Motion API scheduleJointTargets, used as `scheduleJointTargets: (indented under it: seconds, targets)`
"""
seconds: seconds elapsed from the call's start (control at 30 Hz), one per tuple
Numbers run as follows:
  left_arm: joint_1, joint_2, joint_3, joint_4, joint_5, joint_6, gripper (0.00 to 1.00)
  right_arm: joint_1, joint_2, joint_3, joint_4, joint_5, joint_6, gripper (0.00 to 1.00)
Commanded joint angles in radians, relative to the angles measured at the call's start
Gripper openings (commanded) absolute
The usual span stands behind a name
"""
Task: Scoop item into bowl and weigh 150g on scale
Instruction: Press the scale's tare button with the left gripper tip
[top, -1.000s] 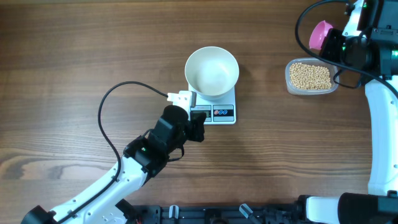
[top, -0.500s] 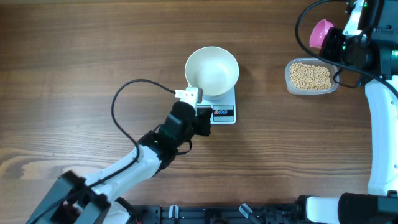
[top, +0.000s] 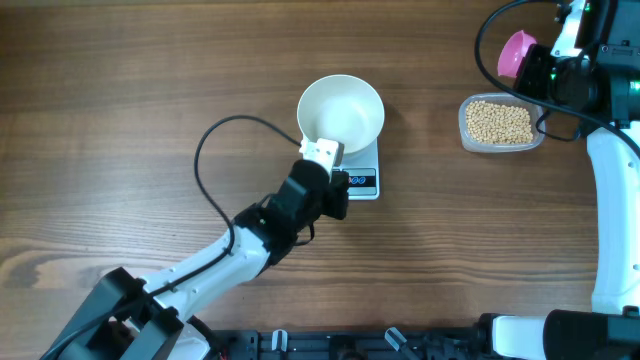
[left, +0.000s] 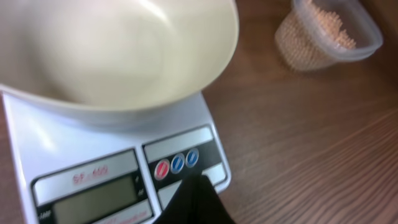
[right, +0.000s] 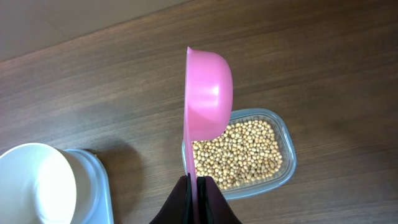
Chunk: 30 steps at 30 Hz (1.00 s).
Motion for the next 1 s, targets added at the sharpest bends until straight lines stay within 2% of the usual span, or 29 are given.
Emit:
scheduleJointTargets:
  seconds: [0.0, 0.57, 0.83, 0.97]
  targets:
    - [-0.002, 0.057, 0.148, -0.122, -0.017, 0.050, 0.04, 0.000, 0.004, -0.005, 0.004, -0.006, -0.020, 0.04]
    - [0.015, 0.111, 0.131, -0.145, -0.017, 0.045, 0.04, 0.000, 0.004, -0.005, 0.003, -0.006, -0.020, 0.04]
    - [0.016, 0.132, 0.058, 0.015, -0.017, 0.045, 0.04, 0.000, 0.005, -0.005, 0.004, -0.006, -0.019, 0.04]
    - [0.014, 0.163, 0.058, 0.042, 0.000, 0.045, 0.04, 0.000, 0.005, -0.005, 0.004, -0.006, -0.019, 0.04]
